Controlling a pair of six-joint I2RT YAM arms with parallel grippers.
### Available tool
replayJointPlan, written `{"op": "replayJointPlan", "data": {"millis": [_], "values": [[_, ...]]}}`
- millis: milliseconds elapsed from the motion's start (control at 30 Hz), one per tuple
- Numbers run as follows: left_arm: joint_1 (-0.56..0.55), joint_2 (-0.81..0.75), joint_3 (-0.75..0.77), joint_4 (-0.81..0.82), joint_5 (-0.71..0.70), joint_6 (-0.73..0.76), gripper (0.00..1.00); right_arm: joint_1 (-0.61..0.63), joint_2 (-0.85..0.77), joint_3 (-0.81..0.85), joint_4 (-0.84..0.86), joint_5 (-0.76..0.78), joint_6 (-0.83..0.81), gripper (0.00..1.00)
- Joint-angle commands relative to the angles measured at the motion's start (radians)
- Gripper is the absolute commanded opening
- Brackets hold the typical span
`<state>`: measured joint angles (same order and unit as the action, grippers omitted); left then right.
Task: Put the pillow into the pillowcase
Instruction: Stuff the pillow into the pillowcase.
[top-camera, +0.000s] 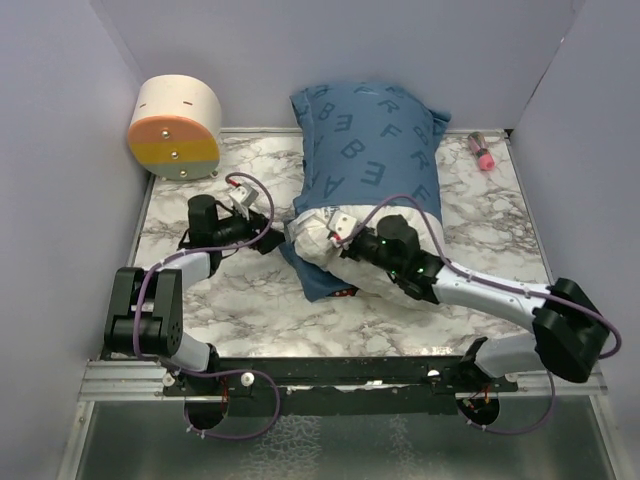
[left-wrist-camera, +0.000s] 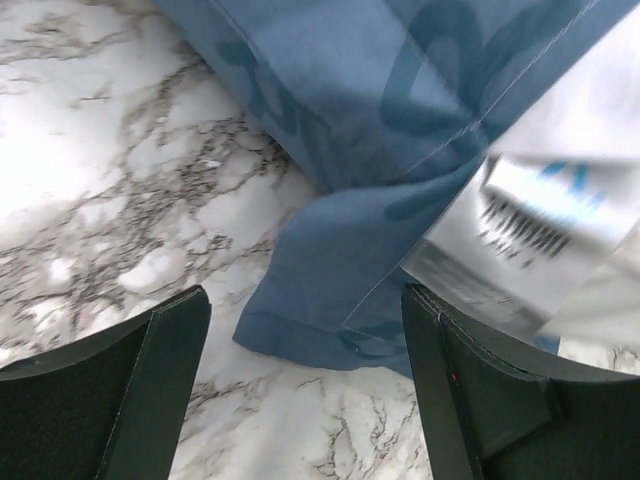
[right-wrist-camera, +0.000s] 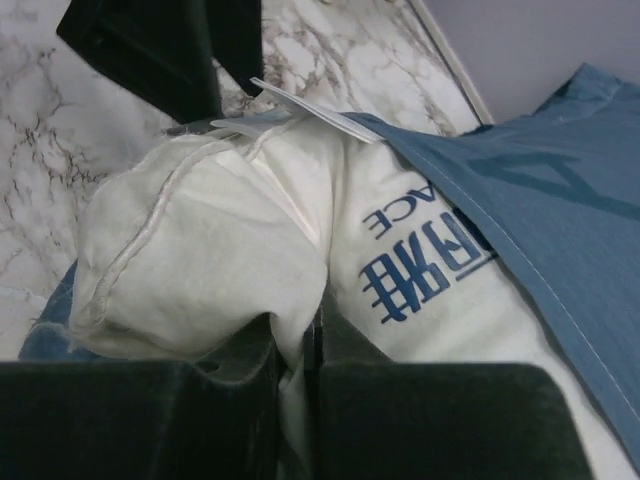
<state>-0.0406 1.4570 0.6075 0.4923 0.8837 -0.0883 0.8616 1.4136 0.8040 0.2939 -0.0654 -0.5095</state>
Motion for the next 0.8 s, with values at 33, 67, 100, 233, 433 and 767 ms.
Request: {"op": "replayJointPlan", "data": {"millis": [33, 67, 100, 233, 433, 767], "values": [[-0.080, 0.022, -0.016, 0.074, 0.147, 0.168, 0.80, -0.081, -0.179, -0.128, 0.113, 0.105, 0.190, 0.01], [-0.098, 0.024, -0.012, 0.058, 0.157, 0.197, 0.80, -0.088, -0.186, -0.136, 0.115, 0.087, 0.204, 0.01], [-0.117, 0.029, -0.010, 0.054, 0.150, 0.213, 0.80, -0.090, -0.189, -0.143, 0.119, 0.073, 0.216, 0.01], [-0.168, 0.067, 0.018, 0.046, 0.087, 0.251, 0.80, -0.092, -0.213, -0.181, 0.145, 0.038, 0.255, 0.01], [-0.226, 0.151, 0.061, 0.086, 0.145, 0.202, 0.76, -0.107, -0.243, -0.214, 0.133, 0.042, 0.266, 0.01], [-0.239, 0.028, 0.065, -0.088, 0.288, 0.134, 0.00, -0.181, -0.220, -0.194, 0.104, 0.041, 0.298, 0.01]]}}
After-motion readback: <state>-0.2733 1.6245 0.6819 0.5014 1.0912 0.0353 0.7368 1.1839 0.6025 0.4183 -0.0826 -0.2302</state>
